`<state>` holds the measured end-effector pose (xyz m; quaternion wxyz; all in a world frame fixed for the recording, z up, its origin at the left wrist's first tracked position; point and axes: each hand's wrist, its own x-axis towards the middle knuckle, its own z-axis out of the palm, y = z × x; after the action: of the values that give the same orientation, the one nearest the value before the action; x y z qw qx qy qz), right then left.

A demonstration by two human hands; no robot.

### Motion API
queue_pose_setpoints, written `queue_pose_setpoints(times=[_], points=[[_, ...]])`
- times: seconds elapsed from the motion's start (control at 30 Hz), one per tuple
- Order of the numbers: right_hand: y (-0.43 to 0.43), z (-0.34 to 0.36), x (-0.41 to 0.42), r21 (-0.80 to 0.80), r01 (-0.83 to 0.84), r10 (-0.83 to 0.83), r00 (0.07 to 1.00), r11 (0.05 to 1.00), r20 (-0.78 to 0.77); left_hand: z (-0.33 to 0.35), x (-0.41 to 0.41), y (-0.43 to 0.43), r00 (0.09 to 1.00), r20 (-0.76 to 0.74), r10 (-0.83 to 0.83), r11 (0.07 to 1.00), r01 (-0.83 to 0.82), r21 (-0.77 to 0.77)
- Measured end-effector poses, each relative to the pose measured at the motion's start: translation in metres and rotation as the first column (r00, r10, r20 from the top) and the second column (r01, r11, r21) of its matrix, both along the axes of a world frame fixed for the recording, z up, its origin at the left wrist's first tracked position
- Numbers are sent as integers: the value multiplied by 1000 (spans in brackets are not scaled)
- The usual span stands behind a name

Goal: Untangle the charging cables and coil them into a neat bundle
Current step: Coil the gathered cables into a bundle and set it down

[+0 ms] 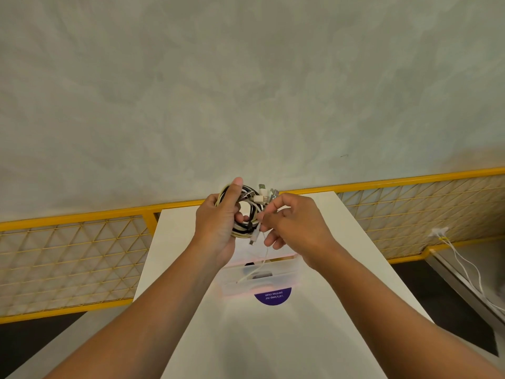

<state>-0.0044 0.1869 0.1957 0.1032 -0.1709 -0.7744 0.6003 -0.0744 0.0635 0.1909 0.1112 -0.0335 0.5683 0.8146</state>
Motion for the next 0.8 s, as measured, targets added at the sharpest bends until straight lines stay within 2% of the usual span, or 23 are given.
queue_pose_setpoints(times=[0.17,0.27,0.33,0.4,0.47,0.57,0.67,0.8], points=[[13,6,2,159,6,-5,1000,987,-8,-1,-6,-9,998,13,-60,998,60,-17],[23,8,0,202,118,-91,986,972,-137,1,-5,-14,989,33,-143,981,146,-126],[28,10,-3,200,136,-95,975,970,-201,3,0,-16,977,70,-201,956,211,-204],[29,13,-5,191,12,22,984,982,-175,6,6,-16,963,89,-256,932,270,-242],[28,15,-6,186,-176,193,978,967,-75,8,11,-14,945,75,-319,900,327,-289],[22,15,-4,151,-381,378,924,912,49,11,16,-8,922,58,-382,856,377,-353],[21,14,-1,76,-471,470,882,879,37,14,18,-7,911,61,-408,832,399,-386],[23,13,1,28,-460,460,887,888,-24,12,14,-12,896,56,-440,834,431,-345]])
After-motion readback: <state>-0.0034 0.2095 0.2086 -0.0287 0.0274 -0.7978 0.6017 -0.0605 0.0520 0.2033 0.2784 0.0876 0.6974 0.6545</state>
